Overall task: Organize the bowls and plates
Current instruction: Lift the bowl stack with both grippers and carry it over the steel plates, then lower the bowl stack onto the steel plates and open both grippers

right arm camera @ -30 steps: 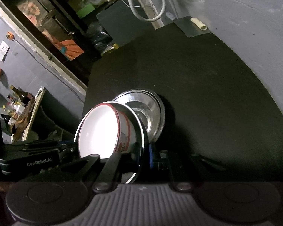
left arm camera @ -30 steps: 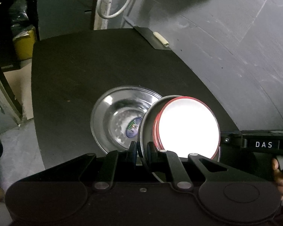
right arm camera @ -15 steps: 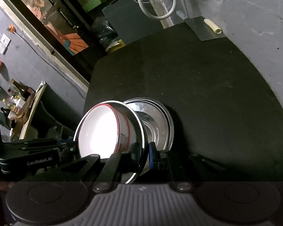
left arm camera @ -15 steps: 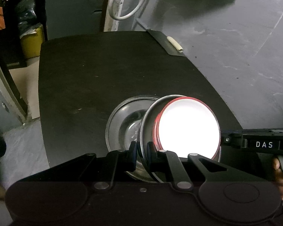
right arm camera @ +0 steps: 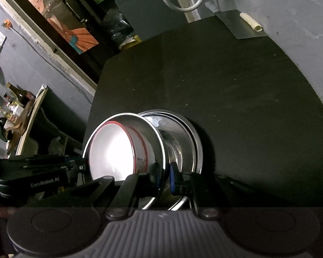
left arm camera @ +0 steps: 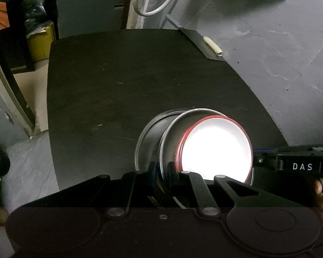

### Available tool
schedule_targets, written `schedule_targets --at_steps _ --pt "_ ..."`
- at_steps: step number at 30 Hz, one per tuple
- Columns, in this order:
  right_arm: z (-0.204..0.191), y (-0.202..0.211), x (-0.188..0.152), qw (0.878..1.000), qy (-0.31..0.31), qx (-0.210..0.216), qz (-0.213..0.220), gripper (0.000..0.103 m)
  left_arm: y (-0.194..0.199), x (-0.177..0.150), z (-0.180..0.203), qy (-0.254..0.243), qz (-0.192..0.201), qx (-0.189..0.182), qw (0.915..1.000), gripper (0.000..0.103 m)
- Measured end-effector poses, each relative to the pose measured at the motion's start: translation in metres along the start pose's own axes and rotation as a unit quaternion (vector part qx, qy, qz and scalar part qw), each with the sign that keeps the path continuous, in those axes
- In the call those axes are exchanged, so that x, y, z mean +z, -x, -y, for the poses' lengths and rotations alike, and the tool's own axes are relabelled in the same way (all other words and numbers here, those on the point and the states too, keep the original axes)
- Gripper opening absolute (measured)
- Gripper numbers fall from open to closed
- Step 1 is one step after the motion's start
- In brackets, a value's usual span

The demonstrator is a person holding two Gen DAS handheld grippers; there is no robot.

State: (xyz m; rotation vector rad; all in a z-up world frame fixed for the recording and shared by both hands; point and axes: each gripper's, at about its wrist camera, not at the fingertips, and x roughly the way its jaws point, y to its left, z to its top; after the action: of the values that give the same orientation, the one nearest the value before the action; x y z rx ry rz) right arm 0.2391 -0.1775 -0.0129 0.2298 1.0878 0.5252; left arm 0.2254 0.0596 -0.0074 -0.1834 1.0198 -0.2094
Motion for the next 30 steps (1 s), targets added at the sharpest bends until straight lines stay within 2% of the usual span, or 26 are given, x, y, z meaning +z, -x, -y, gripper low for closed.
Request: schedule_targets --at_steps 14,28,30 --pt "0.000 -0.008 -0.001 1.000 -0.009 -0.016 0.000 0.010 -0.011 0.005 -0.004 -0.007 -0.007 -0.002 1.0000 0.009" --pt "-0.002 -0.009 -0.002 1.000 -0.017 -0.018 0.015 0.011 -0.008 0.001 0.003 -0.016 0.003 0.014 0.9998 0.010" --pt "0.000 -0.010 -0.002 0.999 -0.022 -0.018 0.017 0.011 -0.008 0.001 0.004 -0.019 0.004 0.020 0.9996 0.013"
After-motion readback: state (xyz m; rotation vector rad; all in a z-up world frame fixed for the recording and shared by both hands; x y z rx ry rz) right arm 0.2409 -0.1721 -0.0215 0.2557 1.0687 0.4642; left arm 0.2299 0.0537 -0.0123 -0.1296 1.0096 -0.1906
